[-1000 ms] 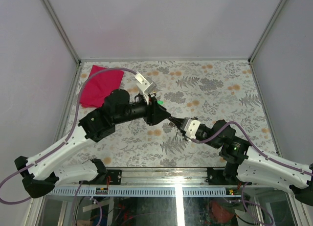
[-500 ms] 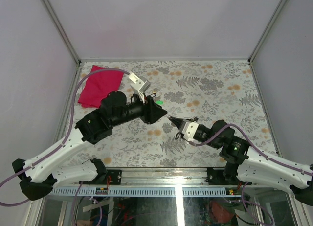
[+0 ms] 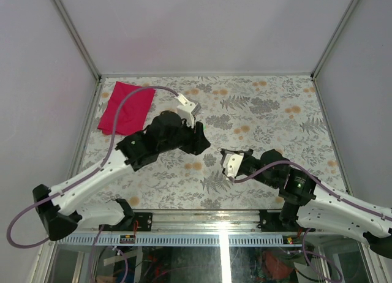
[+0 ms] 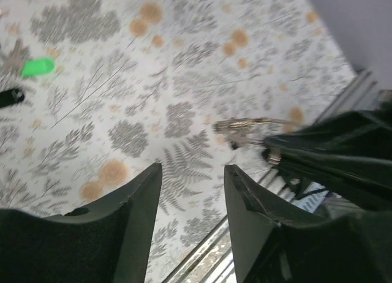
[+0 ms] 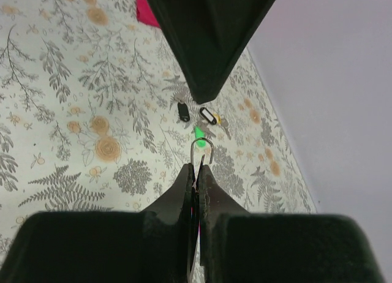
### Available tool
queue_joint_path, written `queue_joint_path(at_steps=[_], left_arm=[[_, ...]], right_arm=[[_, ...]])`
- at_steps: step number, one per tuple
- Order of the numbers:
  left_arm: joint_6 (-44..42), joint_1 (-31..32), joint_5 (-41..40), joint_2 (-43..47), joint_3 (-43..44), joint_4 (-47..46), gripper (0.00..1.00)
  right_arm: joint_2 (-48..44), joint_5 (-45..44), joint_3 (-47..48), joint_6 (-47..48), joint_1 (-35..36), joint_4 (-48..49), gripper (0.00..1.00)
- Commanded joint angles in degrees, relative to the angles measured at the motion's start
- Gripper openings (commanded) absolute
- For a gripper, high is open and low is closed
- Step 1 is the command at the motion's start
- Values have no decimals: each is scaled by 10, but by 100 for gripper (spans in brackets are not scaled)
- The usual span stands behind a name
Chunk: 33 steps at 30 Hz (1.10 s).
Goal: Put the keys on the keyring
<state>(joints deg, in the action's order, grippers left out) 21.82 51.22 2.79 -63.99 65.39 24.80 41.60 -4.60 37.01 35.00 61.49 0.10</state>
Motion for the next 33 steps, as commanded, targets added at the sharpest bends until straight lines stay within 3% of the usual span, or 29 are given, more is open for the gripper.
queue_joint_path(at_steps=[1,5,17,33], left_arm=[[14,-52,-5,-65,24,67,48],[-4,-89,-2,-131,39,74,53],[-37,-176,-6,-325,124,69,53],[-53,-244,-3,-379,130,61,53]], right_arm=[[-20,-32,38,-1,-1,-39,0],[-34,-28,43,-23,-2,-69,0],[-41,-15,49,-66,-1,-100,0],[-38,-15,50,-67,-1,-115,0]])
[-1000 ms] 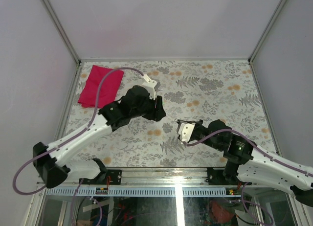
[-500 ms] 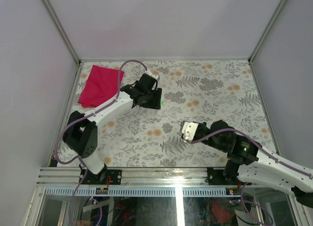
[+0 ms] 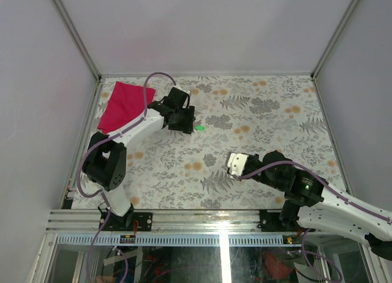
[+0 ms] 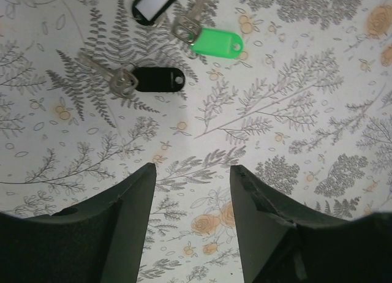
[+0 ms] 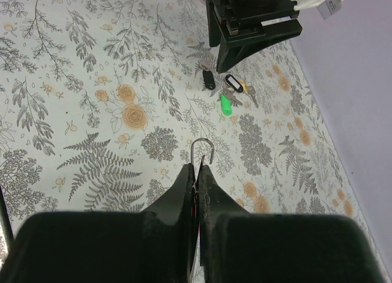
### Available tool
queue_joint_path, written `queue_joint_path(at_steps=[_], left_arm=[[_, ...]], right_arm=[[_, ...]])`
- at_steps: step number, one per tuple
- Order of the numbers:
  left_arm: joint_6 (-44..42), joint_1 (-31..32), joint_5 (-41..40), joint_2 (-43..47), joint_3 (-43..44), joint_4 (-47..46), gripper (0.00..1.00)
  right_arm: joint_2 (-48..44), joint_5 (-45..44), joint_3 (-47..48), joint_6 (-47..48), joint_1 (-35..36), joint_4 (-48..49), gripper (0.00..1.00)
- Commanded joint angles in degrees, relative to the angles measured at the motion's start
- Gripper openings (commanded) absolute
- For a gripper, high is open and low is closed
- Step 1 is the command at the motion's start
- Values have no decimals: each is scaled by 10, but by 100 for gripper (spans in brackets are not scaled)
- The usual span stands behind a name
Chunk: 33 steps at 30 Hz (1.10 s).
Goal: Put the keys on the keyring
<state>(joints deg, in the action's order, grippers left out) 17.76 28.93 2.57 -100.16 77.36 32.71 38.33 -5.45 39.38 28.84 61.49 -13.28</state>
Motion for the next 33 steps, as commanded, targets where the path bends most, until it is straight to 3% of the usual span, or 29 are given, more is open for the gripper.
queue_joint_path(at_steps=[1,15,23,33], left_arm=[[-11,-25,-1,-21,12,-18,53],[-4,-84,43,-94,30,-55,46],[-14,-106,99,-128,41,-75,31],[-21,-113,98,-155,63,-77,31]], right_arm=[[-4,-5,27,-5,-1,19,0],[9,11,21,-11,-1,28,0],[11,16,16,-12,-1,37,0],[15,22,15,-14,-1,40,0]])
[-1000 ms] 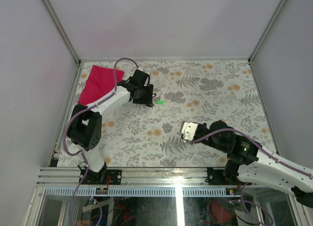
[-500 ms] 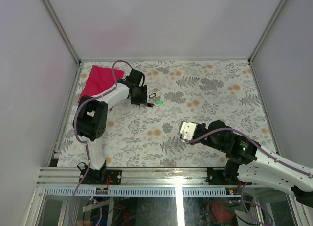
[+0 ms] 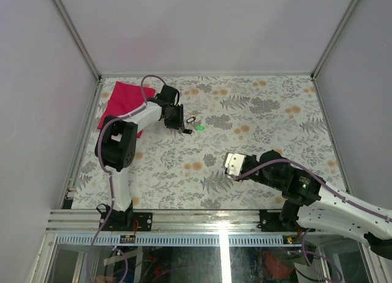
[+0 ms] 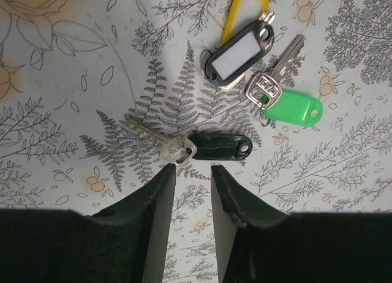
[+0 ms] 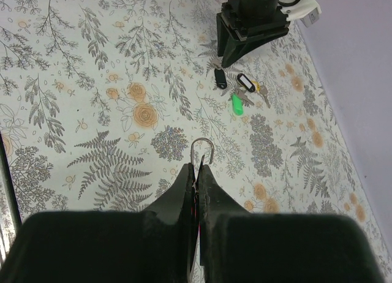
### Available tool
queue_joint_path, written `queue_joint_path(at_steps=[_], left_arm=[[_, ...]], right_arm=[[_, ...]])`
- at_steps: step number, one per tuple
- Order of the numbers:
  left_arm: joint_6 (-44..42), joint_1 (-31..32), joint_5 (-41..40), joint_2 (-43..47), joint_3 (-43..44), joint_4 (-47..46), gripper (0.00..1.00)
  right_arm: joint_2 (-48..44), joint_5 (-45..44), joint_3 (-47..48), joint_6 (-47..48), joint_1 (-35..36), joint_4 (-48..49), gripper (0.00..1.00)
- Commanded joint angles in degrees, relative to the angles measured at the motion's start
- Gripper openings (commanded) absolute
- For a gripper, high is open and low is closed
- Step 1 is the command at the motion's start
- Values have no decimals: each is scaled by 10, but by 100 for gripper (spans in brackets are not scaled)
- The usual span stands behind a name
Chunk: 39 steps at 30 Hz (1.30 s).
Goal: Put the keys on the keyring
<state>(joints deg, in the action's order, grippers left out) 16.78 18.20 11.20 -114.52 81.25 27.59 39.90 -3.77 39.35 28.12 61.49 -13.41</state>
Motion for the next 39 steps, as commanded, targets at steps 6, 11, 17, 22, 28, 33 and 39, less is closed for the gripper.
queue_joint_path(at_steps=[6,11,17,22,28,33,39], left_arm=[[-13,-6,4,-23,27,-26,31],[-15,-6,3,-30,30,-27,30],[-17,-6,1,-36,32,-27,27],[-18,-6,-2,-40,33,-26,25],[-18,-6,-3,-43,35,-27,20],[-18,-6,-1,-45,37,-26,13],[-19,-6,-4,-40,38,-25,0]], right_arm=[[0,6,14,-7,-1,43,0],[2,8,15,-6,-1,45,0],[2,9,14,-6,-1,46,0],[2,11,14,-8,-1,46,0],[3,12,13,-9,-1,46,0],[4,16,13,-14,-1,47,0],[5,14,13,-11,-1,49,0]])
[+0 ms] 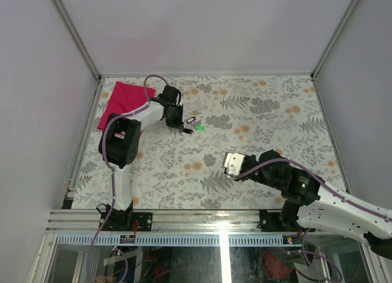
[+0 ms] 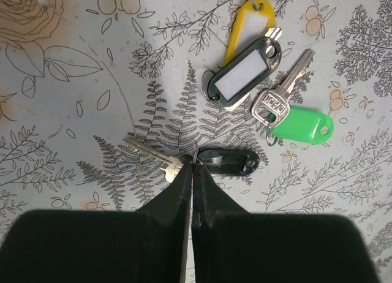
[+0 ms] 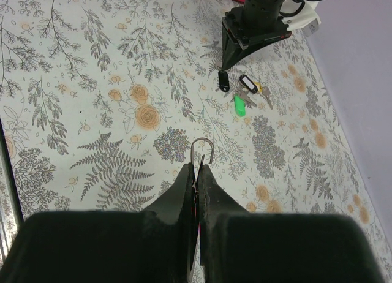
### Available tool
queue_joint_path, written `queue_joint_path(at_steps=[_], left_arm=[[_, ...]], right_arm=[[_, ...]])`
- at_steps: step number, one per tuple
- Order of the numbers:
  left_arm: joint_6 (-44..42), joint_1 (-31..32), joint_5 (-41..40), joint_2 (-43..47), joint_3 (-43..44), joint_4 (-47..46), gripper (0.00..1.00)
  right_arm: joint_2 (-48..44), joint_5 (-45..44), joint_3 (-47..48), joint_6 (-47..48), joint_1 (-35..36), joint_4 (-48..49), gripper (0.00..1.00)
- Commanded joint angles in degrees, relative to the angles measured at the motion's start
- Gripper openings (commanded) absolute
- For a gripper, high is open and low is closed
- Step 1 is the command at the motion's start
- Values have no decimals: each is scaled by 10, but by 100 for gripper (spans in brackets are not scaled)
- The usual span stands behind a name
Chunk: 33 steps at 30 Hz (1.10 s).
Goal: Put the keys on the keyring
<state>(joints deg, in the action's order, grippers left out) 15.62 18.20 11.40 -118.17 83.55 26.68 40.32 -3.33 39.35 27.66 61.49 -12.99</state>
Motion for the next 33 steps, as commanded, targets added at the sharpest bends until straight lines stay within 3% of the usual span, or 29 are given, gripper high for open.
queue_joint_path(at_steps=[1,12,26,33], left_arm=[[-8,-6,-6,0,14,-15,0],[-45,27,-43,166,-48,-33,0],[-186,148,84,422,-161,-41,0],[-216,223,50,476,-158,9,0]], right_arm=[[1,9,12,-6,-1,44,0],[-10,2,12,24,-1,55,0],[-34,101,10,106,-1,42,0],[-24,157,30,131,-1,11,0]])
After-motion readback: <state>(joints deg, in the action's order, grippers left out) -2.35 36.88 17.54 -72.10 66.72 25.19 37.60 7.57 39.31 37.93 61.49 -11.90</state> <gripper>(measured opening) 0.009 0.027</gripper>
